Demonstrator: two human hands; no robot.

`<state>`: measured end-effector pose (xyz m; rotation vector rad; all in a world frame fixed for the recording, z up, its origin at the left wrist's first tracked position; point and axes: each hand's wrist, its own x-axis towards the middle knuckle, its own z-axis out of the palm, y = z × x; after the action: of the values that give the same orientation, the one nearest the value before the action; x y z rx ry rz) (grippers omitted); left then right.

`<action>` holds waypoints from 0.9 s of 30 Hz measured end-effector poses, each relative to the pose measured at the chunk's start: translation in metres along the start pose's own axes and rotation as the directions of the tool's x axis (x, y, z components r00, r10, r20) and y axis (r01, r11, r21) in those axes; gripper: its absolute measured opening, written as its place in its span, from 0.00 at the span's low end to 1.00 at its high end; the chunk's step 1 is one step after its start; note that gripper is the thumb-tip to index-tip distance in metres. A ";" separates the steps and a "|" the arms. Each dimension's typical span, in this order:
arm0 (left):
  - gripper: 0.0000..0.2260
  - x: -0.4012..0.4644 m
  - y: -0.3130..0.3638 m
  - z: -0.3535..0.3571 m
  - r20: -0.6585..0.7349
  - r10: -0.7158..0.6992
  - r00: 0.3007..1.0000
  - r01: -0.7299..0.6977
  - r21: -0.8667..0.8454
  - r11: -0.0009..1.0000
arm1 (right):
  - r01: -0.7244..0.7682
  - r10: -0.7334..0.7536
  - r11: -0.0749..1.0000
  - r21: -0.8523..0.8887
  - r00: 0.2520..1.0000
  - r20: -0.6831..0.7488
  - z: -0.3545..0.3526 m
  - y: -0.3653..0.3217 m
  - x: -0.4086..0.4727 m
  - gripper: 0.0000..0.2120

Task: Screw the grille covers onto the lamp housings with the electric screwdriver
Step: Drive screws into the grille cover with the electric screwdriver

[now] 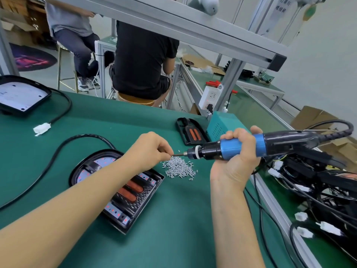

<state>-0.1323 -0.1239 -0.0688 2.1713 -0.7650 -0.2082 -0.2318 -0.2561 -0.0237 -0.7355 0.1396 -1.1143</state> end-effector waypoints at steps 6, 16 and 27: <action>0.08 0.012 0.011 0.008 0.118 -0.107 0.987 0.029 0.527 0.850 | 0.022 -0.020 0.999 -0.026 0.997 0.077 0.009 -0.006 -0.008 0.13; 0.15 -0.005 -0.002 -0.025 -0.011 -0.080 0.997 0.072 0.549 0.833 | -0.081 0.061 0.994 0.071 0.967 0.249 0.044 -0.005 -0.038 0.11; 0.17 -0.105 -0.085 -0.057 -0.467 -0.325 0.823 0.414 0.100 0.905 | -0.236 0.249 0.968 -0.087 0.855 0.455 0.063 0.051 -0.096 0.13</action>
<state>-0.1558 0.0160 -0.1046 2.4182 -0.0976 0.1739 -0.2077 -0.1326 -0.0303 -0.9632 -0.1566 -0.6715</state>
